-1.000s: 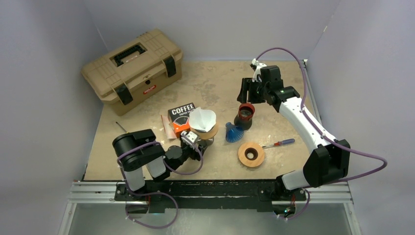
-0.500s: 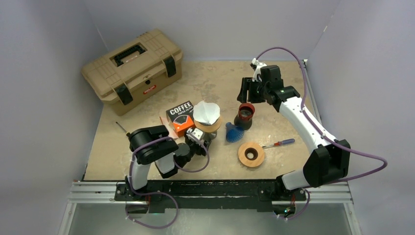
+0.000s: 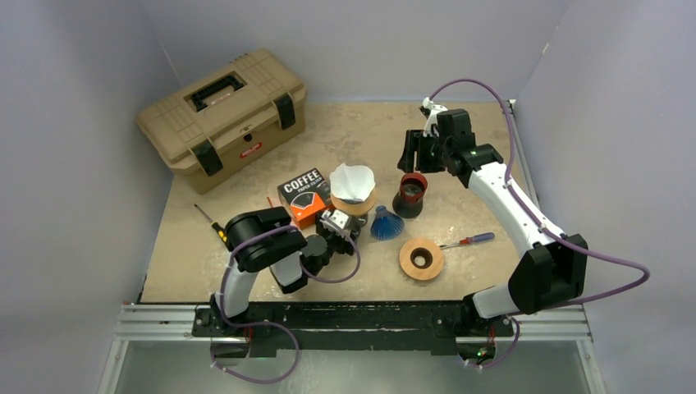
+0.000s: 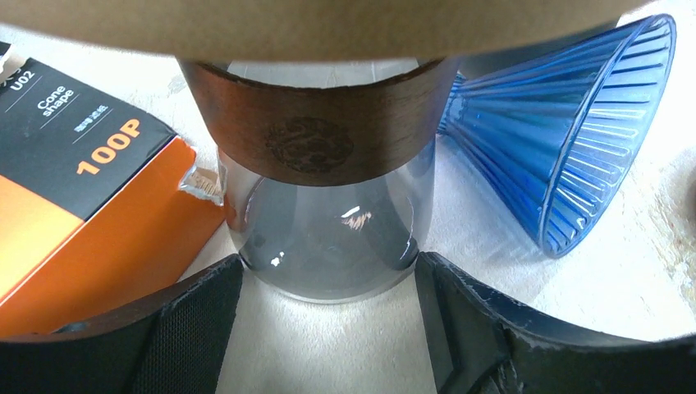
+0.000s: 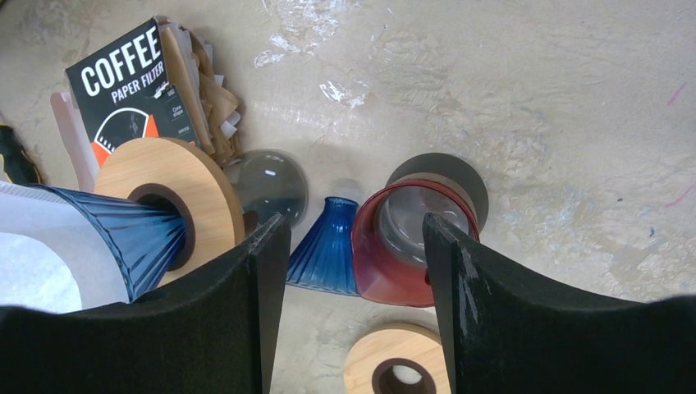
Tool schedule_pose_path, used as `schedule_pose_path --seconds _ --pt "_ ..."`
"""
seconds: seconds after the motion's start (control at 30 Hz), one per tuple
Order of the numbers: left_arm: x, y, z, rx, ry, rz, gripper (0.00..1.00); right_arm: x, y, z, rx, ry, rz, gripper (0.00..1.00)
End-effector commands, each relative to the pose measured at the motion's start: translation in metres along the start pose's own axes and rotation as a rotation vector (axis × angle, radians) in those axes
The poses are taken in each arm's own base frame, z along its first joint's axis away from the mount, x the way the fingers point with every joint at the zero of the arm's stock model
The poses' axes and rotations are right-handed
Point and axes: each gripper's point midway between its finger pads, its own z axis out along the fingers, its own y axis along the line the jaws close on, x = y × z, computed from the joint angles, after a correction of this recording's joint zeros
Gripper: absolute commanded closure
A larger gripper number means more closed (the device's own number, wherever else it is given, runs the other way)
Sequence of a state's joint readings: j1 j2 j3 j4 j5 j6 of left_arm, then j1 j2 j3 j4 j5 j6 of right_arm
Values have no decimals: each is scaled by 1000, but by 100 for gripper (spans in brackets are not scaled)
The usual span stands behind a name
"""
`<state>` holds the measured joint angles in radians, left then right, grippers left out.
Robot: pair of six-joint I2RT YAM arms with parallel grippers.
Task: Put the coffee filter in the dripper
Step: Move the coffee server to the center of the board.
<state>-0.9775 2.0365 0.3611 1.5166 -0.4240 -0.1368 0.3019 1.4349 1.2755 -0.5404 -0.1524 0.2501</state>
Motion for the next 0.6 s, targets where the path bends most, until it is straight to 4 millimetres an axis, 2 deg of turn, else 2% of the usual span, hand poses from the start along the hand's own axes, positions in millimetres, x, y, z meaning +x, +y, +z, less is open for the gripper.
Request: schedule_pose_path --seconds 0.0,0.27,0.57 --pt "-33 -2 14 -10 -126 -77 24 -17 8 -12 -22 -50 -15 36" --pt "-41 -5 34 15 -129 -99 25 -17 8 -16 -16 -52 -17 36" --pt "-39 -9 64 26 -92 -101 26 -17 10 -26 -21 -70 -11 36"
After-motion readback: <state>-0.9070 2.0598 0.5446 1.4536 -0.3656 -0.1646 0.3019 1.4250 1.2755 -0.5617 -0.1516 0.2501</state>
